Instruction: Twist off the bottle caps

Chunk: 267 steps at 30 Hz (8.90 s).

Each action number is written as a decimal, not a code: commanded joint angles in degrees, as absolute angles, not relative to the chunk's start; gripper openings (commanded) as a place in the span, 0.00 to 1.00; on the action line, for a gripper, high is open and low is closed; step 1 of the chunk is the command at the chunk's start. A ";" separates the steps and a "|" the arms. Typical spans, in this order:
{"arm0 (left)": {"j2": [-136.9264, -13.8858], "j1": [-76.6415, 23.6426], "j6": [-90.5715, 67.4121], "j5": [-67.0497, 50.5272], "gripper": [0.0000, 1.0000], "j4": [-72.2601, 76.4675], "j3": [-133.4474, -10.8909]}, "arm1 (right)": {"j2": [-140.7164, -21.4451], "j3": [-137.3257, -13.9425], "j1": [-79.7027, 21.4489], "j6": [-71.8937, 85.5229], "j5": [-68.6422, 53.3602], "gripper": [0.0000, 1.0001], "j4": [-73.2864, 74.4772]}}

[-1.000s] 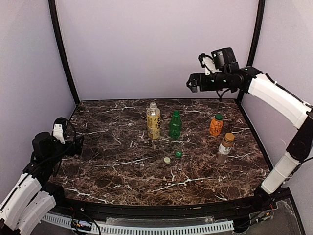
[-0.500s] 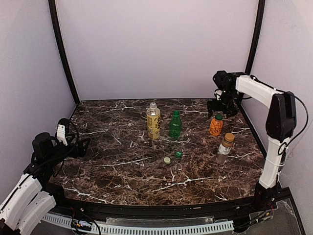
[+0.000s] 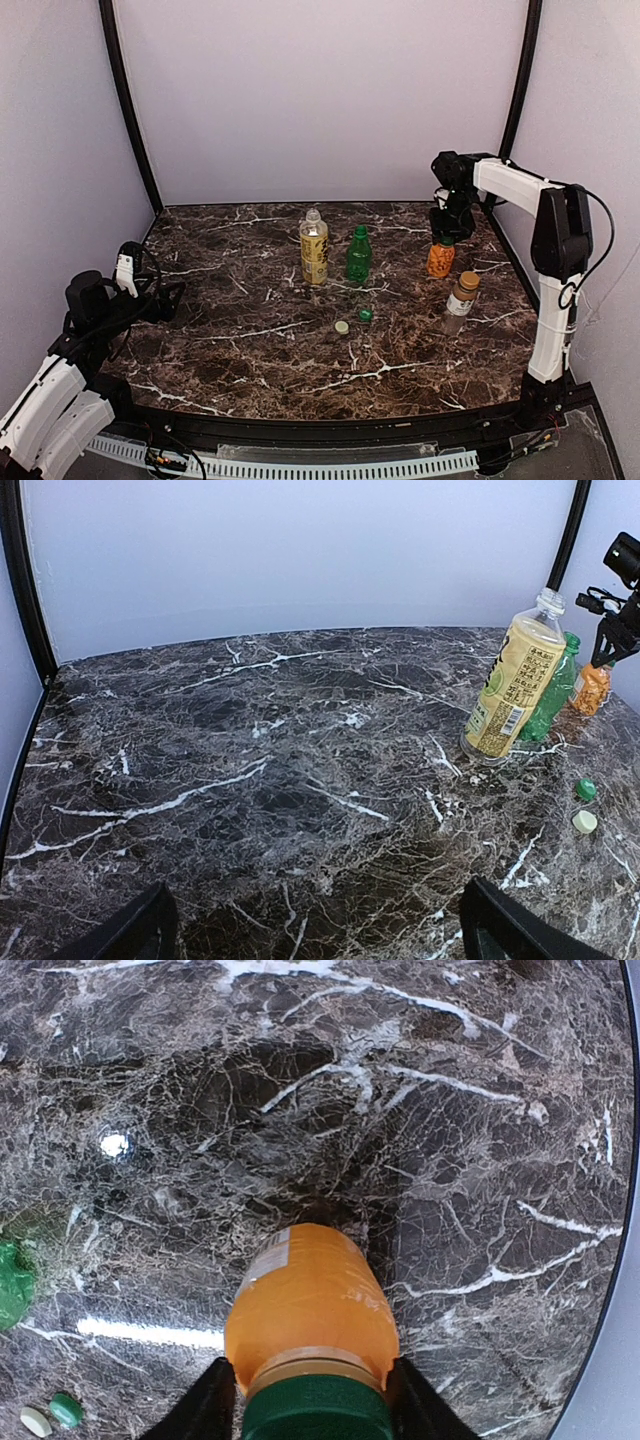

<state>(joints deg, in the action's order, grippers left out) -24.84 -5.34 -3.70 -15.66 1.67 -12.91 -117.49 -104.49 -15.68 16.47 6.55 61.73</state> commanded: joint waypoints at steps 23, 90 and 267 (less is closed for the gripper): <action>-24.49 -4.86 -3.39 -18.46 0.99 2.88 -12.39 | -101.61 -115.30 -19.56 21.15 10.66 0.00 29.48; -58.79 -37.35 35.52 -33.00 0.38 -39.21 -69.40 | -102.96 -109.58 -63.42 -3.29 -22.96 0.13 22.34; -58.85 -49.81 46.77 -27.04 0.10 -49.74 -72.11 | -90.98 -92.73 -73.98 -58.61 -7.26 0.00 22.11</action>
<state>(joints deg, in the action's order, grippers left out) -57.71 -49.28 46.19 -21.04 -46.87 -71.24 -90.32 -92.23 -71.83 -46.17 -14.04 23.94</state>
